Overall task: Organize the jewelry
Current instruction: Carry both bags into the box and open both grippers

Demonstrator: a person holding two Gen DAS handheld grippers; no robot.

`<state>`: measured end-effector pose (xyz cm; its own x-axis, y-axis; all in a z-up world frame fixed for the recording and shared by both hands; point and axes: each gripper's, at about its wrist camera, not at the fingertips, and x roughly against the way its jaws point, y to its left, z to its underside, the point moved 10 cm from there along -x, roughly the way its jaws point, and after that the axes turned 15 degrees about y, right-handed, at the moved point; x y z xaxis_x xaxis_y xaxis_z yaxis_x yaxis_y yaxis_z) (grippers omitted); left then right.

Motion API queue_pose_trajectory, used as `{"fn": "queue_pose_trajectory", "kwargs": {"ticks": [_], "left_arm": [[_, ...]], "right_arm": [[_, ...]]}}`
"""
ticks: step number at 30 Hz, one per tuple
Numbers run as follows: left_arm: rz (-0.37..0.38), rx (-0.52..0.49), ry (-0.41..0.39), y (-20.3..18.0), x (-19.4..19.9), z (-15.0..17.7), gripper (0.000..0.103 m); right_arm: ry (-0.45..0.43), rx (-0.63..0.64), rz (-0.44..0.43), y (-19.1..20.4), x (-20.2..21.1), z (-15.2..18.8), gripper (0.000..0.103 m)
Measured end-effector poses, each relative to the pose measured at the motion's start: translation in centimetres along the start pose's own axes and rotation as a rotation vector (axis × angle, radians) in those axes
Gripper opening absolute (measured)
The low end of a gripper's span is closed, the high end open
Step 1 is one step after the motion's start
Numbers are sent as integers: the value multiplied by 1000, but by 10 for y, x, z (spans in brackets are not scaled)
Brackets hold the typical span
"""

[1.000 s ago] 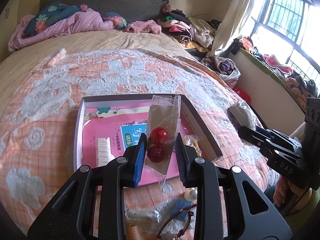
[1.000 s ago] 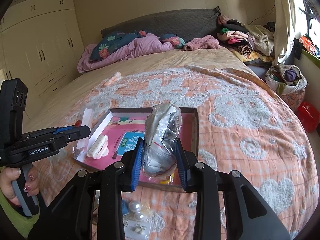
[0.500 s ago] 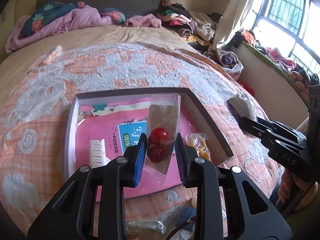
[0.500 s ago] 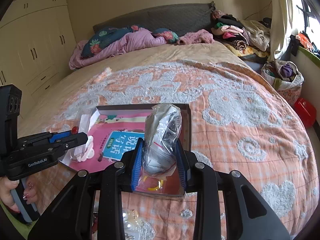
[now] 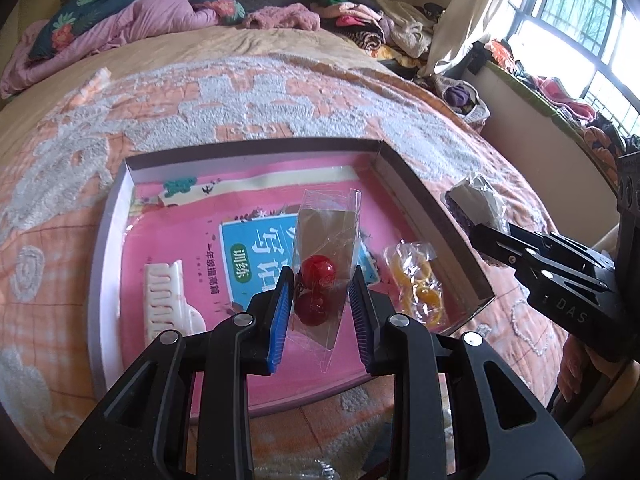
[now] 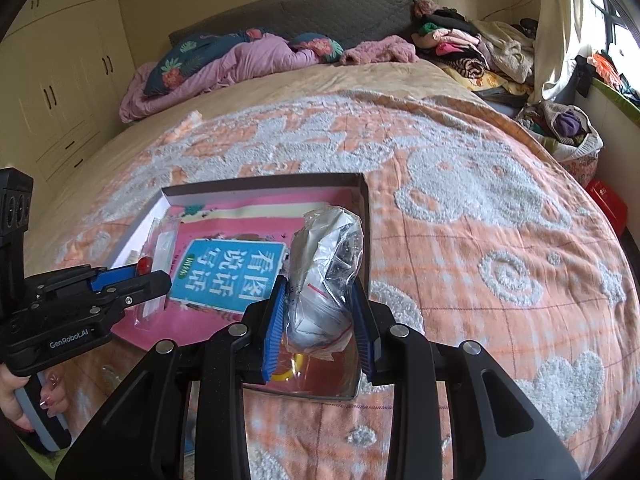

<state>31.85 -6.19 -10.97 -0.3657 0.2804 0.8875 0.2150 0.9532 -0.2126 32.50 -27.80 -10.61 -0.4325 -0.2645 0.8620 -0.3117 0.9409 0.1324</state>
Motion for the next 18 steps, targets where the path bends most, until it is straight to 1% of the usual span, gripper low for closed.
{"fn": "queue_pose_trajectory", "kwargs": {"ticks": [7, 17, 18], "left_arm": [[-8, 4, 31, 3, -14, 5, 21], [-17, 9, 44, 6, -20, 7, 21], [-18, 8, 44, 6, -20, 7, 21]], "right_arm": [[26, -9, 13, -3, -19, 1, 30], [43, -25, 27, -7, -31, 0, 30], [45, -27, 27, -7, -32, 1, 31]]}}
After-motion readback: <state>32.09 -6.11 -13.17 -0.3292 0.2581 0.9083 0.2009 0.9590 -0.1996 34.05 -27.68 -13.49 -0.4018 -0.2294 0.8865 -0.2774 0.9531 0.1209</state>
